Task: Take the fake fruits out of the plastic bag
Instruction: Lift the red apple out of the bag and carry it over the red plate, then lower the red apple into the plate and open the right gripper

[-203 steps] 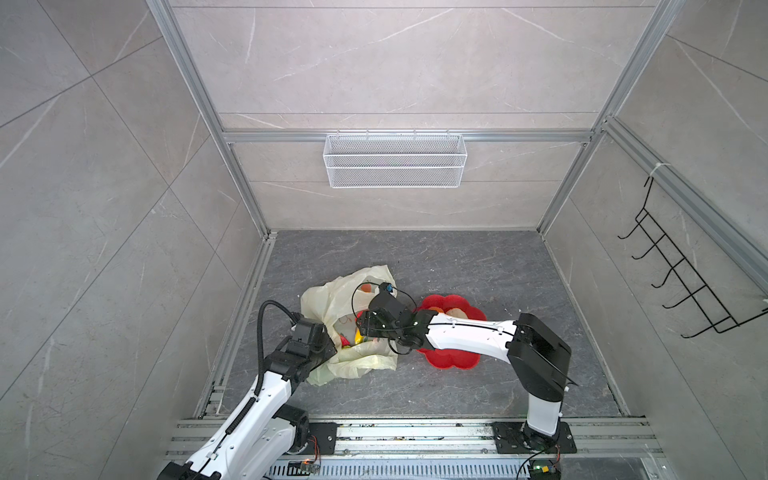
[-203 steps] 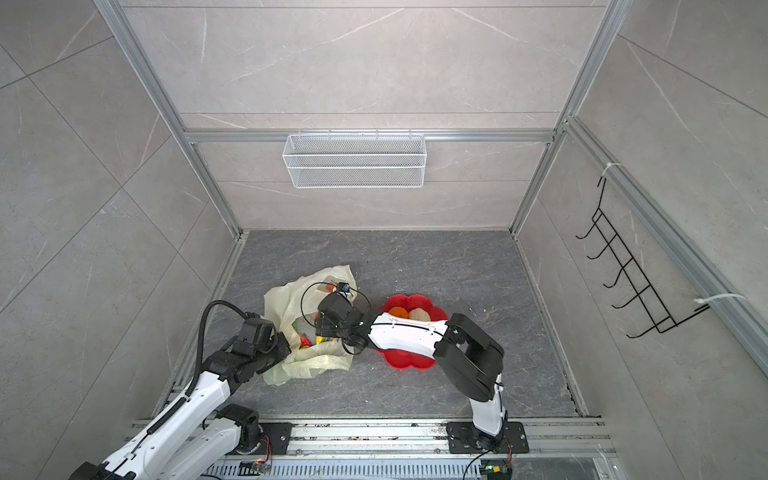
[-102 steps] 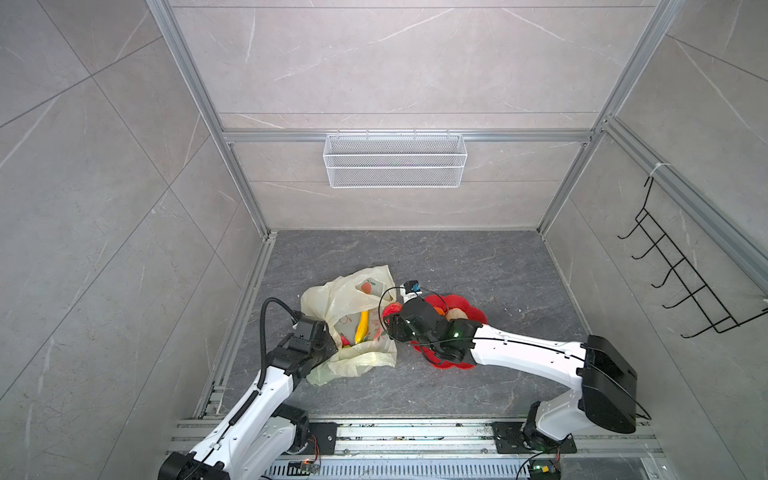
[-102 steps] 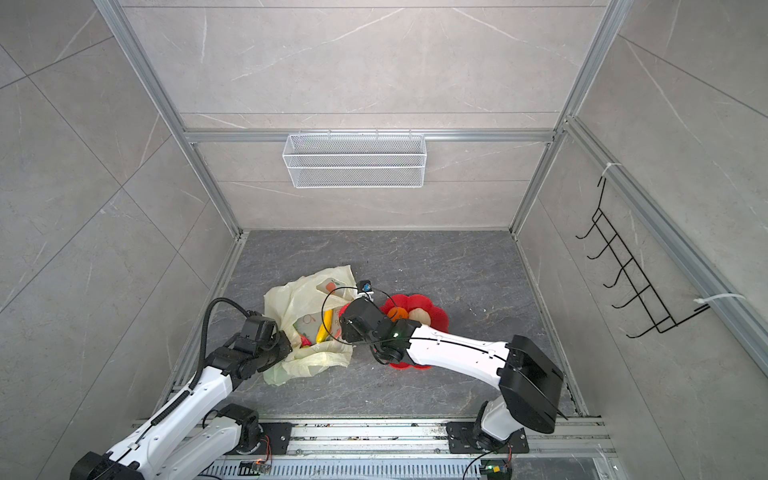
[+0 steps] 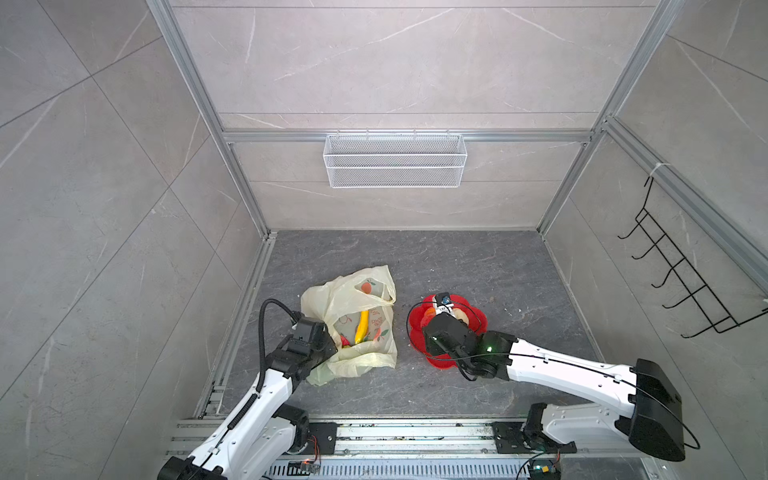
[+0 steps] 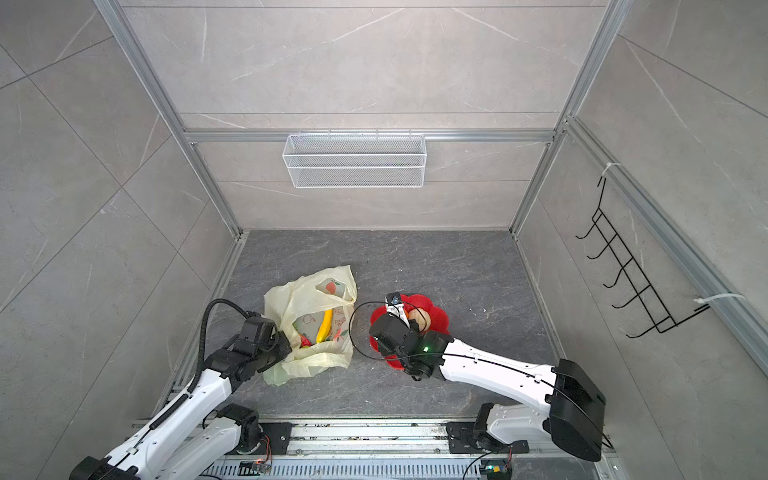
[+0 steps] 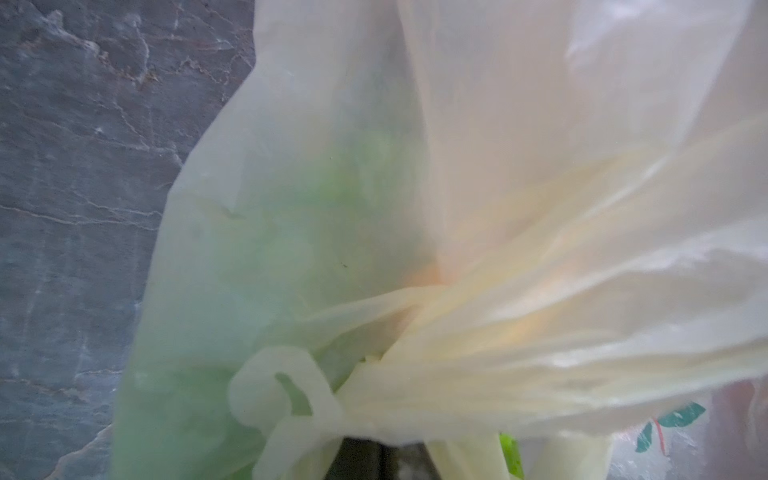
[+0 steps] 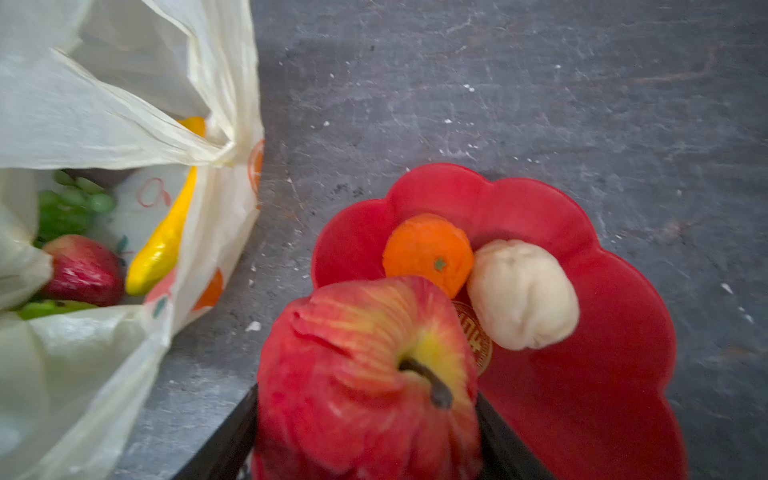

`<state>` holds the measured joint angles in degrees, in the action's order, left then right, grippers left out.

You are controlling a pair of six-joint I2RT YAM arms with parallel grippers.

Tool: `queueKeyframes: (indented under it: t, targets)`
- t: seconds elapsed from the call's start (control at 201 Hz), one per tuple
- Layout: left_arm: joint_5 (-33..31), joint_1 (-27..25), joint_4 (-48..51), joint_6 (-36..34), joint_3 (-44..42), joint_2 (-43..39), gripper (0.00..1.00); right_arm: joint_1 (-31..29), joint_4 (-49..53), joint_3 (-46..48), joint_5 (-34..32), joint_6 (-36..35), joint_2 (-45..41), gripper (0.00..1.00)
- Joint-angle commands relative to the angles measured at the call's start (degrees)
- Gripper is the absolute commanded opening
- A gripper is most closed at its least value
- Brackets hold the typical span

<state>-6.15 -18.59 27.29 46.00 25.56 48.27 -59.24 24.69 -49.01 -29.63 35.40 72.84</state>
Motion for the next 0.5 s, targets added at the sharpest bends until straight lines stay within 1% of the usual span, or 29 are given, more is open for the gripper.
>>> queueKeyframes:
  t: [0.0,0.114,0.319,0.498]
  targets:
    - [-1.67,0.37,-1.18,0.22,-0.51,-0.86,0.00,-0.49,5.92,2.80,-4.46,2.88,-1.12,0.59]
    - [-1.76,0.39,-1.44,0.01,-0.45,-0.43,0.00,-1.08,6.58,3.87,-7.04,4.68,0.43,0.59]
    - [-1.51,0.40,-1.96,-0.03,-0.36,0.27,0.00,-3.11,9.24,2.78,-14.06,10.38,7.84,0.59]
    - [-1.66,0.38,-1.49,-0.04,-0.78,-0.43,0.00,-3.73,10.01,1.86,-16.28,13.30,12.13,0.59]
